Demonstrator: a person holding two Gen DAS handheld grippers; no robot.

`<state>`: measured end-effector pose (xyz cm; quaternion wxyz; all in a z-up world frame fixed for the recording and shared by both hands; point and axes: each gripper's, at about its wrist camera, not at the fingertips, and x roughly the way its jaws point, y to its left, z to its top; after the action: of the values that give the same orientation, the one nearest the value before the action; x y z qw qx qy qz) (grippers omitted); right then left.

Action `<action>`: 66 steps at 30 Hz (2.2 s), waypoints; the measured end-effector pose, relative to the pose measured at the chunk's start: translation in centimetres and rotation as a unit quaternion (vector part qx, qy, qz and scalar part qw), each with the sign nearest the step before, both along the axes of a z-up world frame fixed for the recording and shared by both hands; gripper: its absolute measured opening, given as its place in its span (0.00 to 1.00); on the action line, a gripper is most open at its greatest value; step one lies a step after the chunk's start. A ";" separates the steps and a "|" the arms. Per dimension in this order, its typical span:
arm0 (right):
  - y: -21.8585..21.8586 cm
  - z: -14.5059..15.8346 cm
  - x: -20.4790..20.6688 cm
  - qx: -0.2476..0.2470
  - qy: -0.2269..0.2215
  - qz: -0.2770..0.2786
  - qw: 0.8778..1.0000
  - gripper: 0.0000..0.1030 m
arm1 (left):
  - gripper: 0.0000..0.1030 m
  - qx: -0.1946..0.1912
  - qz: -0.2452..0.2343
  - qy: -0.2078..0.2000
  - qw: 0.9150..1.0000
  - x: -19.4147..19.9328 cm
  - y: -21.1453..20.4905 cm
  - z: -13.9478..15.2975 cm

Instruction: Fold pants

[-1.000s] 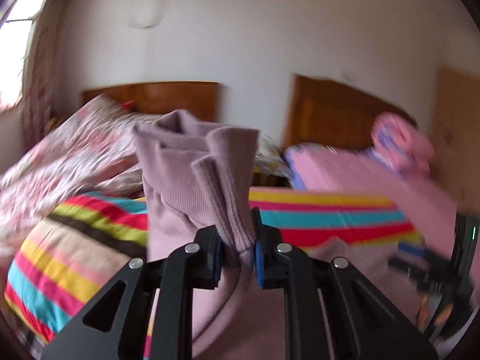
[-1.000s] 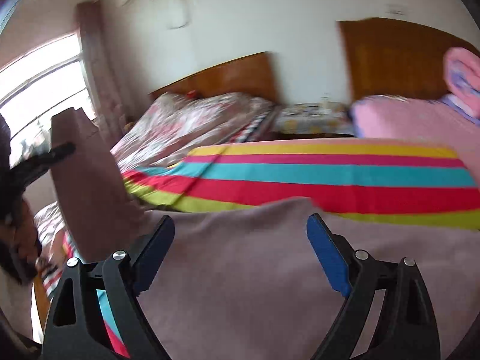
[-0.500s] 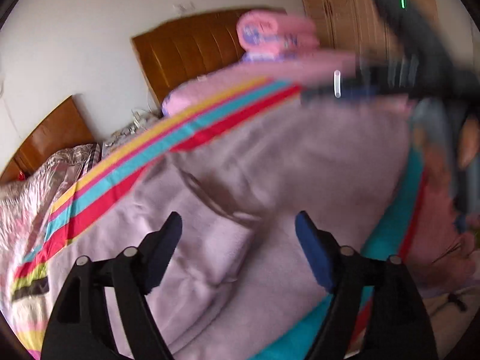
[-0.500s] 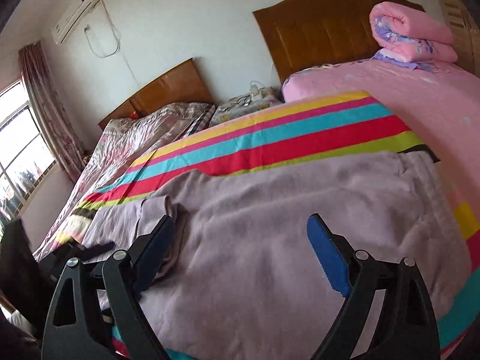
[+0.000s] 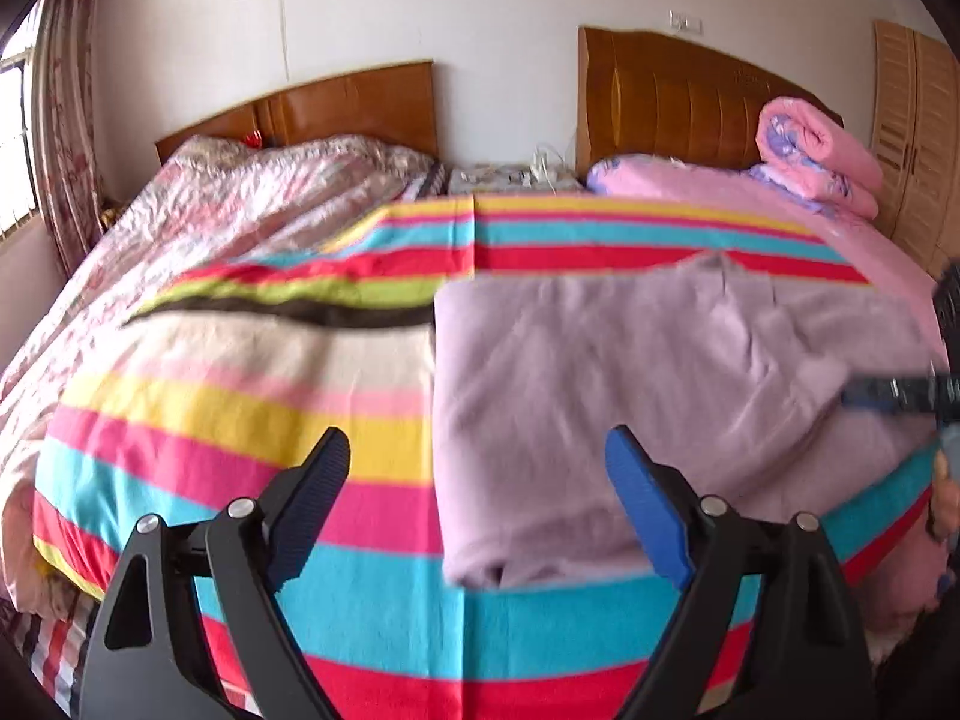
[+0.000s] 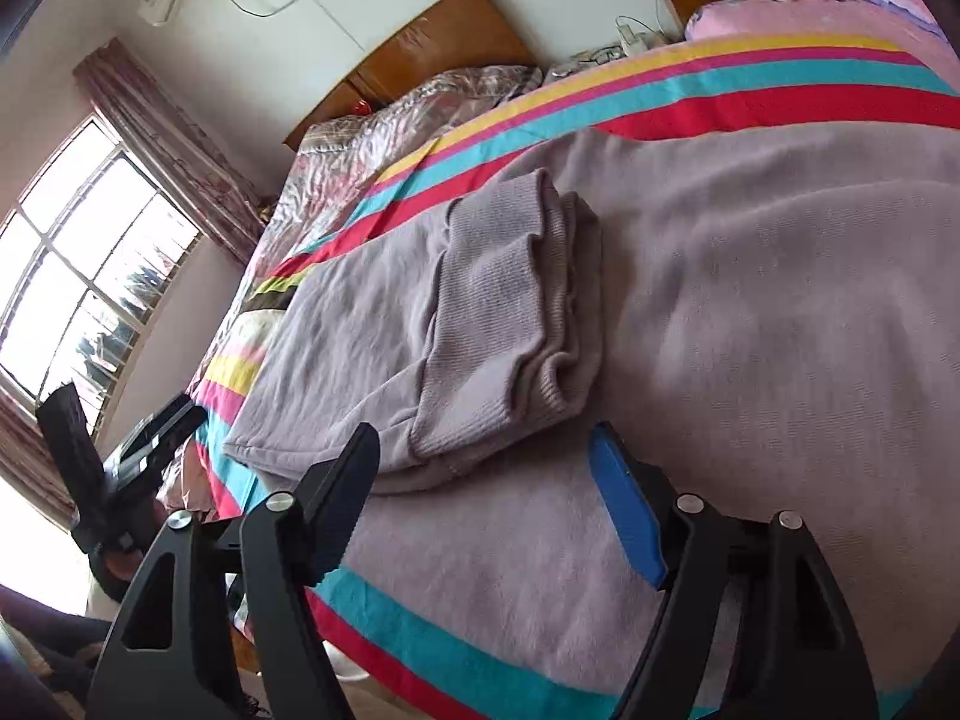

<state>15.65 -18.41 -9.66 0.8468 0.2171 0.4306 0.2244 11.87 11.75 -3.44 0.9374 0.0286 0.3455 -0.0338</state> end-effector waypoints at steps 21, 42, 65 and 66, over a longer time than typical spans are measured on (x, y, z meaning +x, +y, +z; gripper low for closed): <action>3.5 7.5 3.5 0.009 -0.070 -0.008 0.997 0.14 | 0.92 0.020 -0.032 0.031 0.999 -2.4 0.7 -3.9; 3.1 9.2 1.4 0.019 -0.111 0.008 0.994 0.14 | 0.99 0.021 0.069 0.009 0.997 1.0 5.5 -2.4; 0.9 -0.8 -0.7 0.010 0.008 -0.014 1.000 0.12 | 0.99 0.076 0.052 0.071 0.993 0.5 4.5 -5.2; 0.7 -0.9 -0.6 0.014 0.009 -0.015 1.000 0.12 | 0.99 0.080 0.045 0.071 0.993 0.2 4.5 -5.1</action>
<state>15.04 -17.67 -10.58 0.8429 0.2373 0.4321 0.2156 12.10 16.21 -8.52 0.9058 0.0857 0.4135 0.0344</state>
